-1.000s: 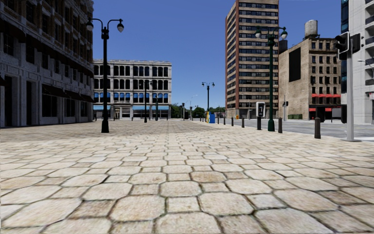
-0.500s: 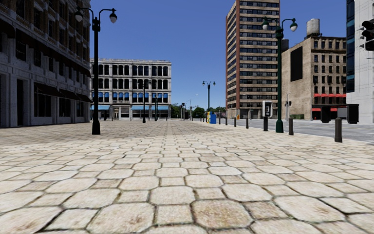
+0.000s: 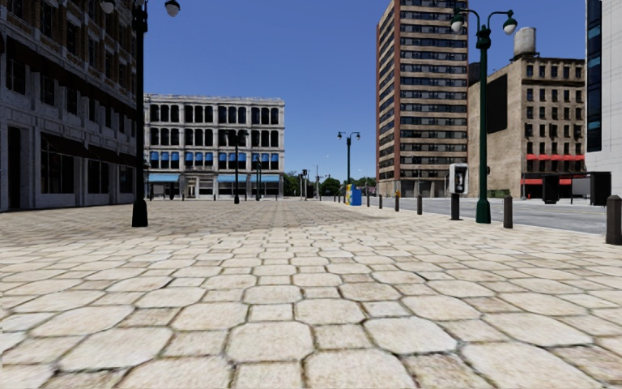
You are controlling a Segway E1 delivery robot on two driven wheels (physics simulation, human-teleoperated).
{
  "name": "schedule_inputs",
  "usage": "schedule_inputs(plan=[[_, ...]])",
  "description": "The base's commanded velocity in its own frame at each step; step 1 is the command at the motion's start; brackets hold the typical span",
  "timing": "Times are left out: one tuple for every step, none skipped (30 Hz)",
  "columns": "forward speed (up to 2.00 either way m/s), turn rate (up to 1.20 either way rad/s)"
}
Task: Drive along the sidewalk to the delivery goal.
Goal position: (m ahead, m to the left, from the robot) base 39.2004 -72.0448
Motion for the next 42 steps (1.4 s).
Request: schedule_inputs(plan=[[2.00, 0.00], [2.00, 0.00], [2.00, 0.00], [2.00, 0.00], [2.00, 0.00], [2.00, 0.00], [2.00, 0.00], [2.00, 0.00], [2.00, 0.00], [2.00, 0.00], [2.00, 0.00], [2.00, 0.00], [2.00, 0.00], [2.00, 0.00], [2.00, 0.00], [2.00, 0.00], [2.00, 0.00], [2.00, 0.00], [2.00, 0.00], [2.00, 0.00], [2.00, 0.00], [2.00, 0.00], [2.00, 0.00], [2.00, 0.00], [2.00, 0.00], [2.00, 0.00], [2.00, 0.00], [2.00, 0.00], [2.00, 0.00], [2.00, 0.00], [2.00, 0.00], [2.00, 0.00], [2.00, 0.00], [2.00, 0.00], [2.00, 0.00], [2.00, 0.00], [2.00, 0.00], [2.00, 0.00], [2.00, 0.00], [2.00, 0.00], [2.00, 0.00], [2.00, 0.00]])
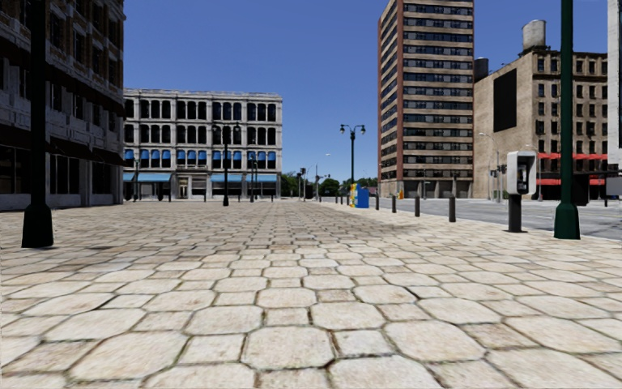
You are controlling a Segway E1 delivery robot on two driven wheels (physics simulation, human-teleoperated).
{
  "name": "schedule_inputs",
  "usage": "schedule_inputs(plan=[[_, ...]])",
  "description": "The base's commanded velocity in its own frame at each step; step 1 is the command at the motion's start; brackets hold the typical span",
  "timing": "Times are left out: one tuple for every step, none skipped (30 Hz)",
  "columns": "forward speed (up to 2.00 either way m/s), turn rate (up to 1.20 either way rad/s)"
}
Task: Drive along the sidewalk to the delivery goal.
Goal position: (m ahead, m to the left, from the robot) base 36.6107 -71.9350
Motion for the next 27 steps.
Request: schedule_inputs(plan=[[2.00, 0.00], [2.00, 0.00], [2.00, 0.00], [2.00, 0.00], [2.00, 0.00], [2.00, 0.00], [2.00, 0.00], [2.00, 0.00], [2.00, 0.00], [2.00, 0.00], [2.00, 0.00], [2.00, 0.00], [2.00, -0.10], [2.00, -0.59], [2.00, -1.04], [2.00, -1.20], [2.00, -1.20], [2.00, -1.20], [2.00, -1.20], [2.00, -1.20], [2.00, -1.20], [2.00, -1.20], [2.00, -1.20], [2.00, -1.20], [2.00, -1.20], [2.00, -1.20], [2.00, -1.20]])
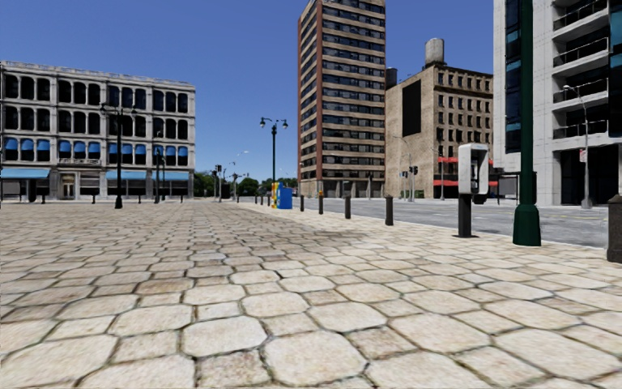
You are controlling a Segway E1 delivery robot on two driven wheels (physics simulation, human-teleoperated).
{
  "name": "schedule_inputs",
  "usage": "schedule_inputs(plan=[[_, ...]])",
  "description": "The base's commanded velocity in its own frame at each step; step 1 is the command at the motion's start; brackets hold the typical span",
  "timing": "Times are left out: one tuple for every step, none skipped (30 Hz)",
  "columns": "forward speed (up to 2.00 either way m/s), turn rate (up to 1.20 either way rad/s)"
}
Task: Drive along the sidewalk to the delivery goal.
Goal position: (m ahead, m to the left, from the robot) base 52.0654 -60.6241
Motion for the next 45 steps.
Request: schedule_inputs(plan=[[2.00, -1.20], [2.00, -1.20], [2.00, -1.20], [2.00, -1.20], [2.00, -1.20], [2.00, -1.20], [2.00, -1.20], [2.00, -1.20], [2.00, -1.20], [2.00, -1.20], [2.00, -1.20], [2.00, -1.20], [2.00, -1.20], [2.00, -1.20], [2.00, -1.20], [2.00, -1.20], [2.00, -1.20], [2.00, -1.20], [2.00, -1.20], [2.00, -1.20], [2.00, -1.20], [2.00, -1.20], [2.00, -1.20], [2.00, -1.20], [2.00, -1.20], [2.00, -1.20], [2.00, -1.20], [2.00, -1.20], [2.00, -1.20], [2.00, -1.20], [2.00, -1.20], [2.00, -1.20], [2.00, -1.20], [2.00, -1.20], [2.00, -1.20], [2.00, -1.20], [2.00, -1.20], [2.00, -1.20], [2.00, -1.18], [2.00, -1.06], [2.00, -1.02], [2.00, -1.01], [2.00, -1.01], [2.00, -1.01], [2.00, -1.01]])
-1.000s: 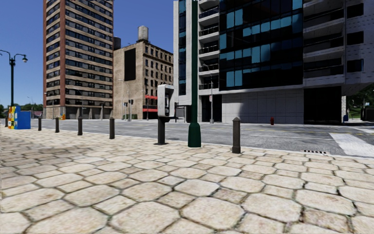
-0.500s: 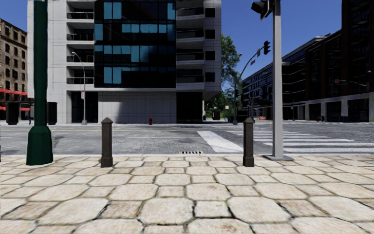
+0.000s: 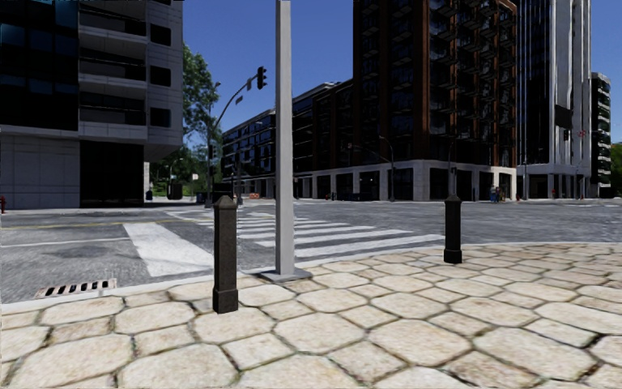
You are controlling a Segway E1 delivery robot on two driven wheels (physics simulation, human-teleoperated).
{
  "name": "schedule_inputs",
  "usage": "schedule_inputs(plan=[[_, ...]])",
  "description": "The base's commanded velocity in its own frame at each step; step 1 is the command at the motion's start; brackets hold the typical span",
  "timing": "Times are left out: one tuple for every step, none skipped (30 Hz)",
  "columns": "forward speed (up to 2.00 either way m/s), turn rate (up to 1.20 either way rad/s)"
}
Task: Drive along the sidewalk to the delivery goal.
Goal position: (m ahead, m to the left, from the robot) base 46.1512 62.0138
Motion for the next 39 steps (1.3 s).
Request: schedule_inputs(plan=[[2.00, -1.01], [2.00, -1.01], [2.00, -0.98], [2.00, -0.98], [2.00, -0.07], [2.00, 0.00], [2.00, 0.00], [2.00, 0.00], [2.00, 0.00], [2.00, 0.00], [2.00, 0.00], [2.00, 0.00], [2.00, 0.00], [2.00, 0.00], [2.00, 0.00], [2.00, 0.00], [2.00, 0.00], [2.00, 0.15], [2.00, 0.23], [2.00, 0.23], [2.00, 0.26], [2.00, 0.37], [2.00, 0.46], [2.00, 0.48], [2.00, 0.08], [2.00, 0.01], [2.00, 0.01], [2.00, 0.00], [2.00, 0.00], [2.00, 0.00], [2.00, 0.00], [2.00, 0.00], [2.00, 0.00], [2.00, 0.00], [2.00, 0.00], [2.00, 0.00], [2.00, 0.01], [2.00, 0.01], [2.00, 0.48]])
